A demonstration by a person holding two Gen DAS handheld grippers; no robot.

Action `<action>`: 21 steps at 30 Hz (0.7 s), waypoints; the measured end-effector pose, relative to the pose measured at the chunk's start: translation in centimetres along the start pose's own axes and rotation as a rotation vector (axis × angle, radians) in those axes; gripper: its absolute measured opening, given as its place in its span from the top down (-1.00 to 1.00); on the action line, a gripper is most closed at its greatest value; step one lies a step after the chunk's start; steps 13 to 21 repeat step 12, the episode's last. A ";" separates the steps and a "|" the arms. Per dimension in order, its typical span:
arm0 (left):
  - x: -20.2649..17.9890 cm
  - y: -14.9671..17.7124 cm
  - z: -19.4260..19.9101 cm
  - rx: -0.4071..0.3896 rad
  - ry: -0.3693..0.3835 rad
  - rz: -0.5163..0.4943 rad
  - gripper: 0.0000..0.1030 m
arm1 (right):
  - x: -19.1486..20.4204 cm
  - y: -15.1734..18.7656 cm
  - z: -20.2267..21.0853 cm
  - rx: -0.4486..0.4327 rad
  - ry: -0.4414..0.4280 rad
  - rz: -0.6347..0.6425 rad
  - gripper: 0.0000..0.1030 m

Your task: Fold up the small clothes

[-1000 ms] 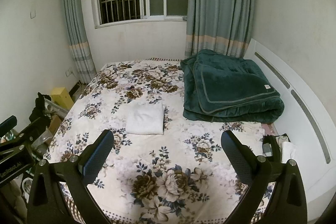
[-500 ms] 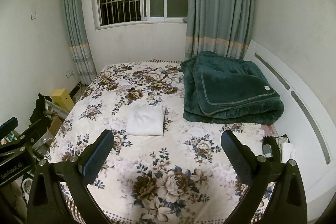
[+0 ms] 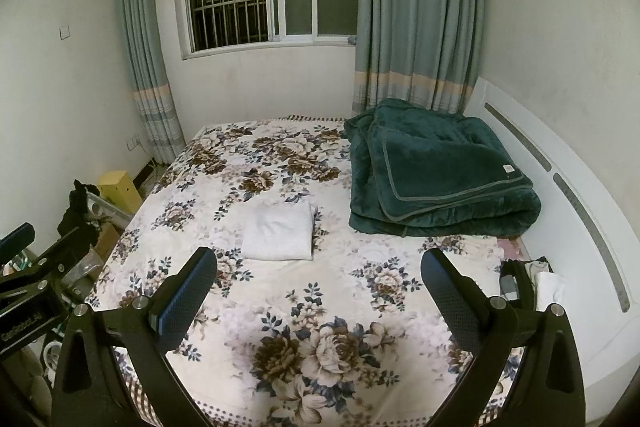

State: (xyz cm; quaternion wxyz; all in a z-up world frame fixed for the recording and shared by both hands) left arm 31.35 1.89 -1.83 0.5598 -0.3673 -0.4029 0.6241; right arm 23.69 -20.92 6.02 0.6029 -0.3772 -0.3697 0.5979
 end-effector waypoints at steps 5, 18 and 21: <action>0.0 0.0 0.1 -0.002 -0.001 0.001 -1.00 | -0.1 0.2 0.1 0.001 0.002 -0.002 -1.00; -0.2 -0.5 0.3 -0.010 -0.005 -0.001 -1.00 | 0.1 -0.1 0.4 -0.001 0.003 -0.008 -1.00; -0.2 -0.5 0.3 -0.010 -0.005 -0.001 -1.00 | 0.1 -0.1 0.4 -0.001 0.003 -0.008 -1.00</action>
Point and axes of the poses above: each gripper's, at about its wrist camera, not at the fingertips, and z roughly against the way its jaws point, x to its left, y to its underside, the point moved 8 cm from there along -z, roughly the way its jaws point, and after that the axes turned 15 degrees about -x, right-handed, at the moved point
